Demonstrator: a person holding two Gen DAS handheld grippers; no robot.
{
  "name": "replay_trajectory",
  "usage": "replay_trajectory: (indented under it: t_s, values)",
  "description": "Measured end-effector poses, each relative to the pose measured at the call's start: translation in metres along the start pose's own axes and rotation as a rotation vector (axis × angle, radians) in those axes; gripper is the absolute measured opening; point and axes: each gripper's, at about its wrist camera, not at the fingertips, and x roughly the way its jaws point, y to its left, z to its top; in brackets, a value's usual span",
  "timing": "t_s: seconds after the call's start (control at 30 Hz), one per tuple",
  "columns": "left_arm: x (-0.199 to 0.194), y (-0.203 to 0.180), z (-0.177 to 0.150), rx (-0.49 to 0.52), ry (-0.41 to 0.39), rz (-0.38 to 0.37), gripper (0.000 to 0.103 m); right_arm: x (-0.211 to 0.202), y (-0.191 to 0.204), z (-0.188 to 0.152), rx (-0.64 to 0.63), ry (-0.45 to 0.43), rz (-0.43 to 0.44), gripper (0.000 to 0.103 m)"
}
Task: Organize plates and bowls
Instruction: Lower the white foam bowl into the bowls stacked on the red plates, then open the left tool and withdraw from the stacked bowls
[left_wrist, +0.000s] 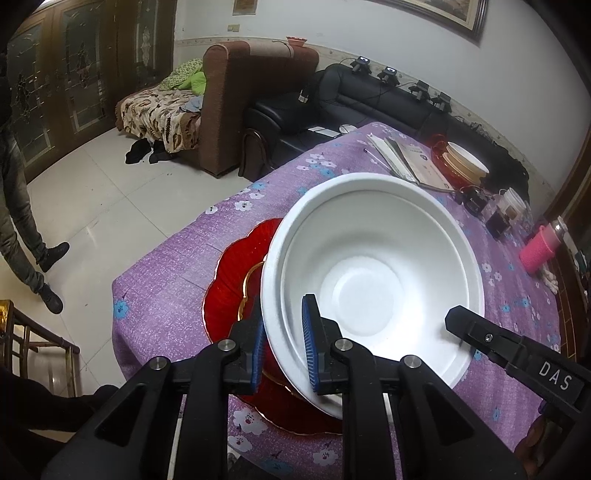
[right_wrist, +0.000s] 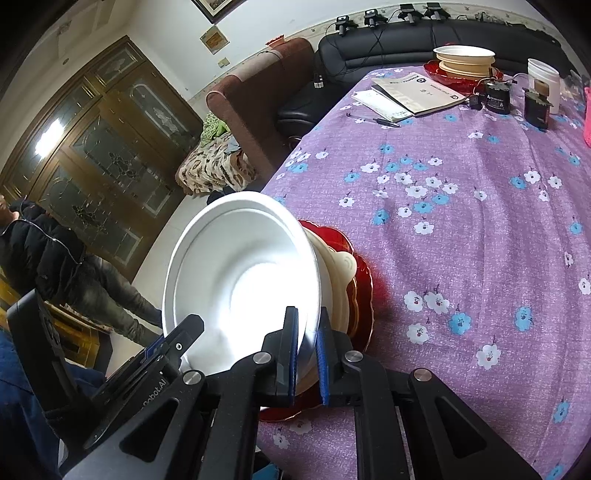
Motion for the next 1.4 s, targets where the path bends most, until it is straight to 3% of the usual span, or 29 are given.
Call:
replay_trajectory:
  t_s: [0.3,0.37,0.43,0.8,0.9,0.97,1.07,1.2,1.27,1.4]
  values:
    - [0.001,-0.001,0.0,0.008,0.012,-0.005,0.023,-0.003,0.0,0.0,0.002,-0.002,0.002,0.011]
    - [0.0,-0.001,0.0,0.005,0.013,-0.009,0.036,-0.004,-0.001,0.001,0.005,-0.003,0.006,0.011]
    - [-0.002,-0.001,0.002,-0.004,0.013,-0.007,0.065,-0.004,-0.001,0.002,0.014,-0.005,0.011,0.011]
    - [-0.014,0.009,0.007,-0.047,-0.031,0.026,0.069,-0.021,0.004,0.003,0.012,-0.051,0.037,0.038]
    - [-0.022,0.006,0.009,-0.032,-0.057,0.044,0.069,-0.026,0.009,0.003,-0.015,-0.054,0.046,0.051]
    - [-0.028,0.004,0.01,-0.018,-0.072,0.053,0.069,-0.031,0.012,0.003,-0.044,-0.062,0.056,0.07]
    - [-0.035,0.0,0.011,-0.004,-0.093,0.063,0.07,-0.043,0.019,0.001,-0.116,-0.09,0.038,0.083]
    - [-0.039,-0.008,0.009,0.033,-0.098,0.074,0.07,-0.055,0.022,-0.005,-0.215,-0.102,-0.008,0.089]
    - [-0.04,-0.012,0.007,0.046,-0.097,0.075,0.07,-0.06,0.023,-0.009,-0.251,-0.108,-0.028,0.098]
    - [-0.044,-0.019,0.003,0.069,-0.098,0.053,0.079,-0.067,0.024,-0.02,-0.342,-0.099,-0.069,0.103]
